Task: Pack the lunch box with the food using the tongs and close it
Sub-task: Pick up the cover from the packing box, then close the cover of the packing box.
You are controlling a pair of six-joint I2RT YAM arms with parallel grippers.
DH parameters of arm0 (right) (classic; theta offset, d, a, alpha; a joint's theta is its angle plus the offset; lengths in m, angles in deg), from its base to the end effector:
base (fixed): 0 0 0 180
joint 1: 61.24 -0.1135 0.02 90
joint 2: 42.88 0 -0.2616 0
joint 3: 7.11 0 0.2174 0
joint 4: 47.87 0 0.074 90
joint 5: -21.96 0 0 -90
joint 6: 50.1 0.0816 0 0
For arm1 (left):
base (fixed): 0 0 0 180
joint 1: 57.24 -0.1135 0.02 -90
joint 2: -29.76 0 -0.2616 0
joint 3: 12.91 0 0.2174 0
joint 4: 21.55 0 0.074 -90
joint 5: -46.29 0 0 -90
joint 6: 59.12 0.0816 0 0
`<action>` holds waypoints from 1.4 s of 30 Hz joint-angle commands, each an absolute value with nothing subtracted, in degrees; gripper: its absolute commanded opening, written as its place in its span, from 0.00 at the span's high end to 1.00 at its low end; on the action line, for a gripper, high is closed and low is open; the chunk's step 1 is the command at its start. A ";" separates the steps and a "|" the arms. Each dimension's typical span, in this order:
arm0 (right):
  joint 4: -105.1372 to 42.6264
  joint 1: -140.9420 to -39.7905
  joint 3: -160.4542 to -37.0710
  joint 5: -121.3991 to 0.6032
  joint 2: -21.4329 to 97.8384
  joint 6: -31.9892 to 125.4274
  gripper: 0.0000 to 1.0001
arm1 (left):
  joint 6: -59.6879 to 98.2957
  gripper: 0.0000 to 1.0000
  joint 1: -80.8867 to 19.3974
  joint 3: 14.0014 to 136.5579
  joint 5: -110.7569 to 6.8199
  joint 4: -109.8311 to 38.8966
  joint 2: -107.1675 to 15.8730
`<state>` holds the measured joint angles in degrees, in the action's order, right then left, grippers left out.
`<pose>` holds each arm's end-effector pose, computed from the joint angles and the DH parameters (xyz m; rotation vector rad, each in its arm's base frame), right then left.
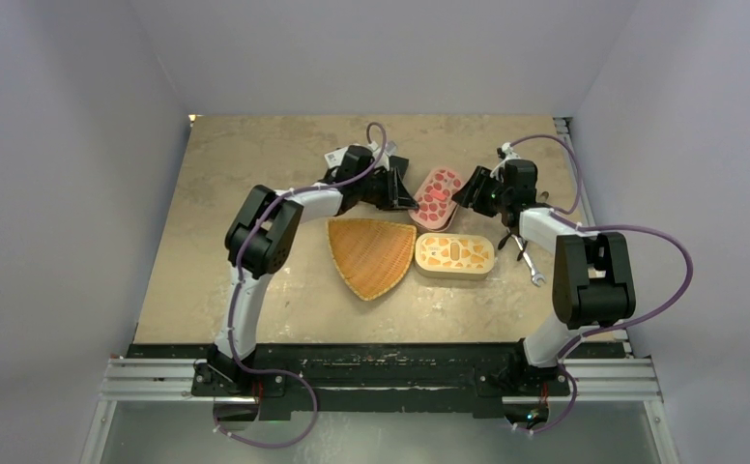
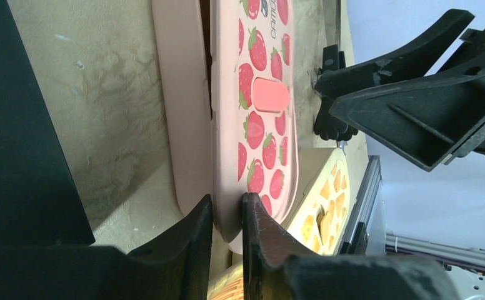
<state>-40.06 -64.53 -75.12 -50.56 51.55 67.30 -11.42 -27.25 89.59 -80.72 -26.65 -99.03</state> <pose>0.3584 0.0452 0.1922 0.2844 2.1885 0.6341 0.4064 -0.2913 0.1486 0.1828 2.3304 -1.3815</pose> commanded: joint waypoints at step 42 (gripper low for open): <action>-40.43 -64.28 -74.47 -50.62 48.60 68.01 0.47 | -45.26 1.00 -25.53 68.66 -74.99 20.68 -90.62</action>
<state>-39.23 -64.53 -75.05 -50.56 51.55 67.35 -42.50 -25.74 70.22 -77.33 11.16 -95.36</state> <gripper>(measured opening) 0.529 0.143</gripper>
